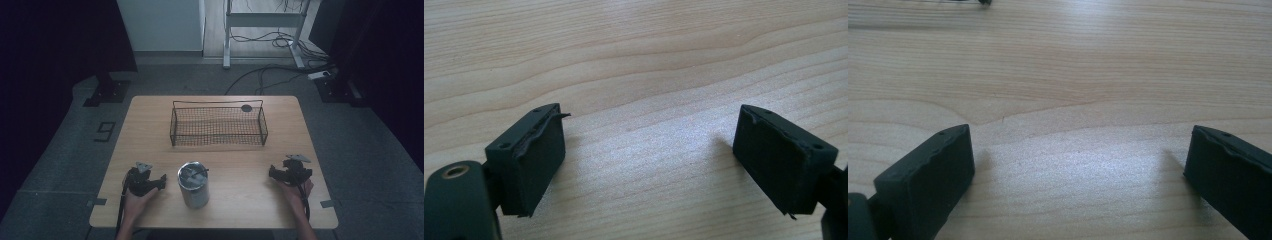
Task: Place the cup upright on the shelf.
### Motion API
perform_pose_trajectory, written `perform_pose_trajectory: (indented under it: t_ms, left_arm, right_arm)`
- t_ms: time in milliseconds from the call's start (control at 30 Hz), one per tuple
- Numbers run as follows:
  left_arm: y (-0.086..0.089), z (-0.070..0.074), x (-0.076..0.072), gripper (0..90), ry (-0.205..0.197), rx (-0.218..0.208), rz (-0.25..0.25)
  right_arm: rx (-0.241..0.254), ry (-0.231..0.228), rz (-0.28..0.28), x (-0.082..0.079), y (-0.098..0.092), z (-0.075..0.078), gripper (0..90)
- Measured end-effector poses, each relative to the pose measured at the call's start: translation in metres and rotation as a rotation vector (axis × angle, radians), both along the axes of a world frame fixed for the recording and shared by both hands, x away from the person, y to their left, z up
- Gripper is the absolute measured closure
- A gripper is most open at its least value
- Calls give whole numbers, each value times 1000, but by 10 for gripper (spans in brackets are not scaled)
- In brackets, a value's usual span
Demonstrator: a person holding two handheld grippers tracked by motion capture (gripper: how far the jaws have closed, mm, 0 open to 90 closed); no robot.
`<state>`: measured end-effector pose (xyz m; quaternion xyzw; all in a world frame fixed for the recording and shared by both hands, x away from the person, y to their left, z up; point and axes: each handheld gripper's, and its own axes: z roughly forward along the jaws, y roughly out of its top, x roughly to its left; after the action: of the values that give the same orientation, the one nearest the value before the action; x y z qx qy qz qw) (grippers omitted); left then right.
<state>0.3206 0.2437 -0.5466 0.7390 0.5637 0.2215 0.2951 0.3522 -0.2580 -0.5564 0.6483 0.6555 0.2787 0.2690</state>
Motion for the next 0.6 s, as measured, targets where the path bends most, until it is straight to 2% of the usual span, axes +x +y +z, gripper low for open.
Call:
perform_pose_trajectory:
  t_ms: [500, 600]
  left_arm:
    - [0, 0, 0, 137, 2, 0, -2]
    - [-1, 0, -2, 144, -9, 9, -3]
  right_arm:
    - [1, -4, 12, -1, 0, 0, 5]
    - [1, -2, 14, -1, 0, 0, 6]
